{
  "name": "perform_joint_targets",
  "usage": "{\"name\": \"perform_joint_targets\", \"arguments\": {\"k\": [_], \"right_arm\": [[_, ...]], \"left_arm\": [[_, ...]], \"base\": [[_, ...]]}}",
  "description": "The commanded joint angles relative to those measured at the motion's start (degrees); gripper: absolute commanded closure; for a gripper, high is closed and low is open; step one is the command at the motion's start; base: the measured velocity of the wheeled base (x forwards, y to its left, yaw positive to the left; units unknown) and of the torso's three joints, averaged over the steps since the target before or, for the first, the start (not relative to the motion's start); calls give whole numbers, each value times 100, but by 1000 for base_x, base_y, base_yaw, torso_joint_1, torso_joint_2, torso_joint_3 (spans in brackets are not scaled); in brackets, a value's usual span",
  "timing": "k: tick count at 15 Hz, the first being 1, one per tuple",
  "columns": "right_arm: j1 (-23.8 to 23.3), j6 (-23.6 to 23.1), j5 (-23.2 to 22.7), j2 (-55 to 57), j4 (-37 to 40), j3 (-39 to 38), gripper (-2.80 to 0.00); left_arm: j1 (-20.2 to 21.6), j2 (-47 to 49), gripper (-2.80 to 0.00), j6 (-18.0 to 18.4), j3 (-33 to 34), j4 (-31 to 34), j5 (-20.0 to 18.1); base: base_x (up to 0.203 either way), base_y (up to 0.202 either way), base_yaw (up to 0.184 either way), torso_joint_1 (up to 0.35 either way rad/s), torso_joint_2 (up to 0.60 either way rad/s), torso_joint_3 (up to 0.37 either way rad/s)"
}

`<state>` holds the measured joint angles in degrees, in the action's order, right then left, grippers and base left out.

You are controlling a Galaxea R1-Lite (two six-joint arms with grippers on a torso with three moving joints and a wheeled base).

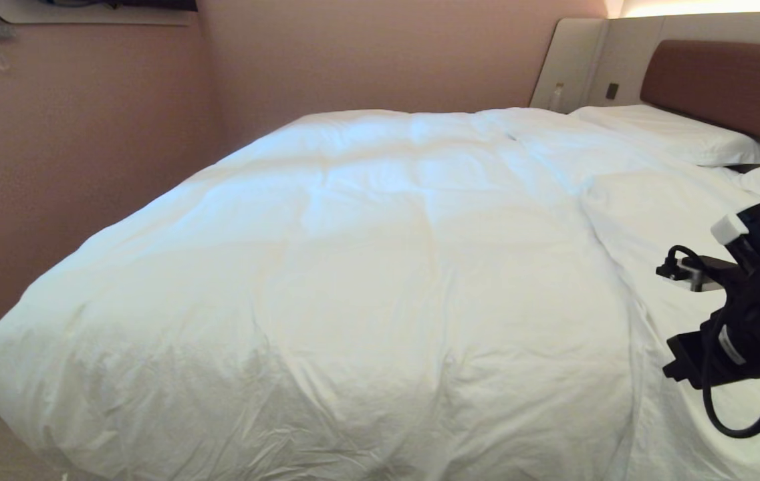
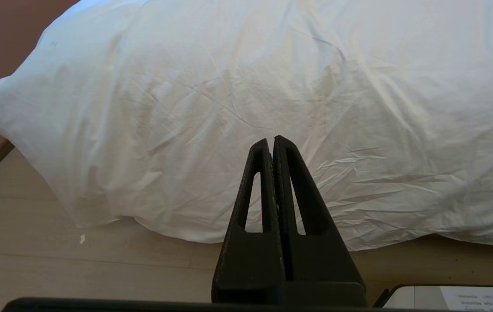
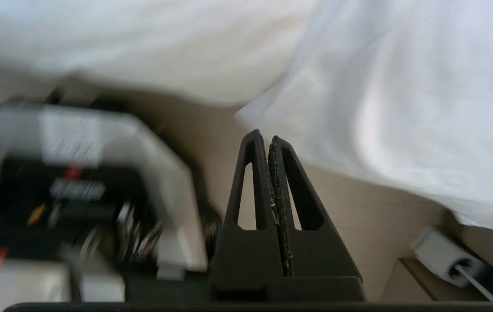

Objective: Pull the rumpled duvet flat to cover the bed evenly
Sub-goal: Flatten the corners of the folded blanket

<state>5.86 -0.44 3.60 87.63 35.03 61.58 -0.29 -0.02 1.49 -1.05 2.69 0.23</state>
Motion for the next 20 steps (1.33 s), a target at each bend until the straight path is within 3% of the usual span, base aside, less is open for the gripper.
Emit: {"name": "perform_joint_targets", "arguments": {"k": [1,11,15,18,20], "right_arm": [[108,422,1671,27,-305,-23,-280],[943,415,3393,272,-160,-350,-280],[1037,413,4203,514,-164,-528,-280],[1040,453,4383,879,-266,-533,-280],[1065,766,4391,1169,-609,-545,-280]], "left_arm": [[-4,2,0,1,-1,3,3],[1,2,0,1,-1,3,3],[3,2,0,1,-1,3,3],[3,2,0,1,-1,3,3],[-5,2,0,1,-1,3,3]], "base": [[0,0,0,0,0,0],[0,0,0,0,0,0],[0,0,0,0,0,0],[0,0,0,0,0,0],[0,0,0,0,0,0]]}}
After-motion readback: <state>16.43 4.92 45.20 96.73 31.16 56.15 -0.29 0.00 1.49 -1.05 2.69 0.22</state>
